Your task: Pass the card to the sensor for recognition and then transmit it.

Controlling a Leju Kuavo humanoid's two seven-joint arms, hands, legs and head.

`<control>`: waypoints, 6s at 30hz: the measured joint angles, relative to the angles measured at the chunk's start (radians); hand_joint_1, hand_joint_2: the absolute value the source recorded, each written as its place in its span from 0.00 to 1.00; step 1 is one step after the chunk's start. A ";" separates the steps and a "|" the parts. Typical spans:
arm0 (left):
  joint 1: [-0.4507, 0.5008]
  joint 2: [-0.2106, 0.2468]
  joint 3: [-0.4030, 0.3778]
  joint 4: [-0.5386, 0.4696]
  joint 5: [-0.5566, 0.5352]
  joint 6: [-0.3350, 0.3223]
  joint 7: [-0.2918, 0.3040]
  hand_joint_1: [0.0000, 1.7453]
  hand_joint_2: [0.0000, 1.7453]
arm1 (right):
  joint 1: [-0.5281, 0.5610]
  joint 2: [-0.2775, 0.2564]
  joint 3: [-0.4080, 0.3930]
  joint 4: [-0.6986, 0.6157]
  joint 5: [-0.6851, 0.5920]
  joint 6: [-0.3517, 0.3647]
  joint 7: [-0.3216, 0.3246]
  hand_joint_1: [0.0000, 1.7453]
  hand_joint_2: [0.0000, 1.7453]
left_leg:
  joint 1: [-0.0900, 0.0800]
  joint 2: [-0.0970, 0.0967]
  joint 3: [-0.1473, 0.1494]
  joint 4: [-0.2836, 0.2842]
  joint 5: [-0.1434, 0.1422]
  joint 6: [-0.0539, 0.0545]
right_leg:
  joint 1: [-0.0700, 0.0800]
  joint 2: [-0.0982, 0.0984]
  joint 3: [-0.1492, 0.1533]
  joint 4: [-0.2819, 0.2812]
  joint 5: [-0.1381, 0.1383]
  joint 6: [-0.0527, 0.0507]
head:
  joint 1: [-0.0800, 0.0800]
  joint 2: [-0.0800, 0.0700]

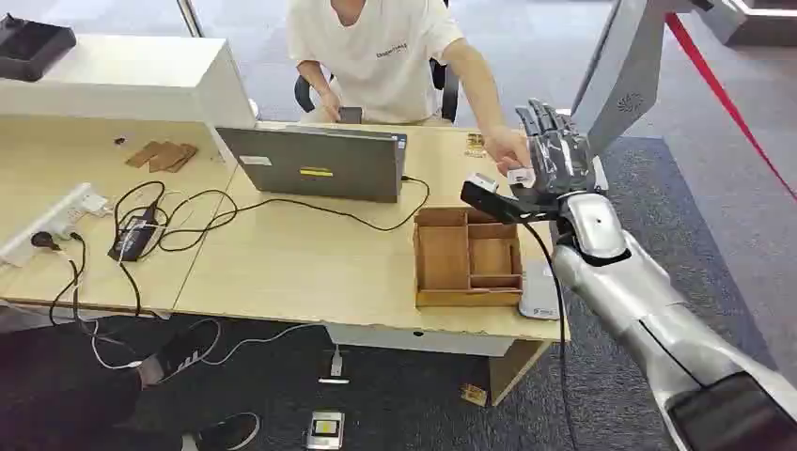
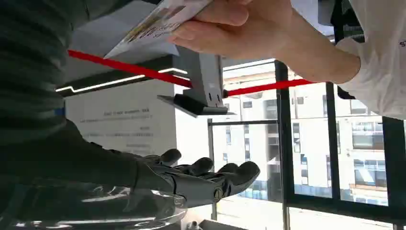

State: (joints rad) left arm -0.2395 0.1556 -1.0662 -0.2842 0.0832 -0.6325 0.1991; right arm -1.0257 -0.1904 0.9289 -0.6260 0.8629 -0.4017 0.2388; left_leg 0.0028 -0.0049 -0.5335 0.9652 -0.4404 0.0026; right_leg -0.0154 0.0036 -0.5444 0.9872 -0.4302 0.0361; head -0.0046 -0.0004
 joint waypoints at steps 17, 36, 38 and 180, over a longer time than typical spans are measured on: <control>0.000 0.000 0.000 0.000 0.000 0.000 0.000 0.00 0.00 | 0.000 0.000 0.000 -0.012 -0.014 0.002 -0.005 1.00 1.00 | 0.000 0.000 0.000 0.000 0.000 0.000 | 0.000 0.000 0.000 0.000 0.000 0.000 | 0.000 0.000; 0.006 0.003 0.000 0.000 0.005 0.000 -0.003 0.00 0.00 | 0.000 0.005 0.001 -0.026 -0.032 0.021 -0.006 1.00 1.00 | 0.000 0.000 0.000 0.000 0.000 0.000 | 0.000 0.000 0.000 0.000 0.000 0.000 | 0.000 0.000; 0.006 0.003 0.000 0.000 0.005 0.000 -0.003 0.00 0.00 | 0.000 0.005 0.001 -0.028 -0.032 0.021 -0.005 1.00 1.00 | 0.000 0.000 0.000 0.000 0.000 0.000 | 0.000 0.000 0.000 0.000 0.000 0.000 | 0.000 0.000; 0.003 0.000 0.002 0.000 -0.011 0.024 -0.005 0.00 0.00 | 0.248 -0.244 -0.138 -0.201 -0.169 0.060 0.049 1.00 1.00 | 0.000 0.000 0.001 0.000 0.000 0.001 | -0.001 0.000 0.001 -0.001 0.000 0.000 | 0.000 0.000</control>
State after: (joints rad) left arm -0.2367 0.1560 -1.0647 -0.2846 0.0717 -0.6088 0.1946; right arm -0.7773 -0.4345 0.7912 -0.8266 0.6935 -0.3418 0.2880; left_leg 0.0025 -0.0046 -0.5326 0.9654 -0.4409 0.0031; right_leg -0.0163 0.0038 -0.5438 0.9863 -0.4301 0.0364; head -0.0050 -0.0004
